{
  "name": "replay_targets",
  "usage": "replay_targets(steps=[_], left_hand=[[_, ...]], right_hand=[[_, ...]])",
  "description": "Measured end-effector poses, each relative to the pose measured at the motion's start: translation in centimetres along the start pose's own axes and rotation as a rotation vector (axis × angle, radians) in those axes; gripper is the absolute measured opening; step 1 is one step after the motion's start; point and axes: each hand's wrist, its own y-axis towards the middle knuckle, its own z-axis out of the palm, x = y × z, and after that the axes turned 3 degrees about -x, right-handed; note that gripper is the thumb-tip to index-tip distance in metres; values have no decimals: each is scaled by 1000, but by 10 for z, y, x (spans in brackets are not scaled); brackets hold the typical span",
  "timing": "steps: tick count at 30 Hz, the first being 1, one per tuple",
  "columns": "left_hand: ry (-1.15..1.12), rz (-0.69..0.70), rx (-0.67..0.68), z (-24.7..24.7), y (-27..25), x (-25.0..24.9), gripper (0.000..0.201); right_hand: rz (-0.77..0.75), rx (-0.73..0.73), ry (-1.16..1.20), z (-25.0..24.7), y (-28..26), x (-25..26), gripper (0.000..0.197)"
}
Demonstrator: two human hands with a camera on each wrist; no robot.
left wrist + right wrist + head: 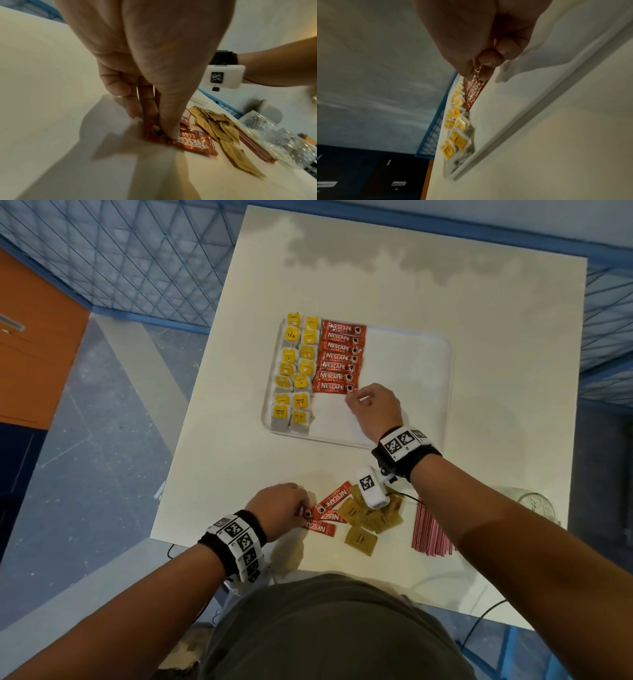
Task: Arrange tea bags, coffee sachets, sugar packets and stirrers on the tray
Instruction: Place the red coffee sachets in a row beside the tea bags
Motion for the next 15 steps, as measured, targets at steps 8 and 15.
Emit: replay_targets(steps=[8,15], left_hand=[[-240,-142,-57,0,3,9,12],[-466,-263,-219,-20,4,19,27]], right_hand=[[-122,166,-35,-2,-56,-14,16],[-149,309,-27,-1,-83,-32,13]])
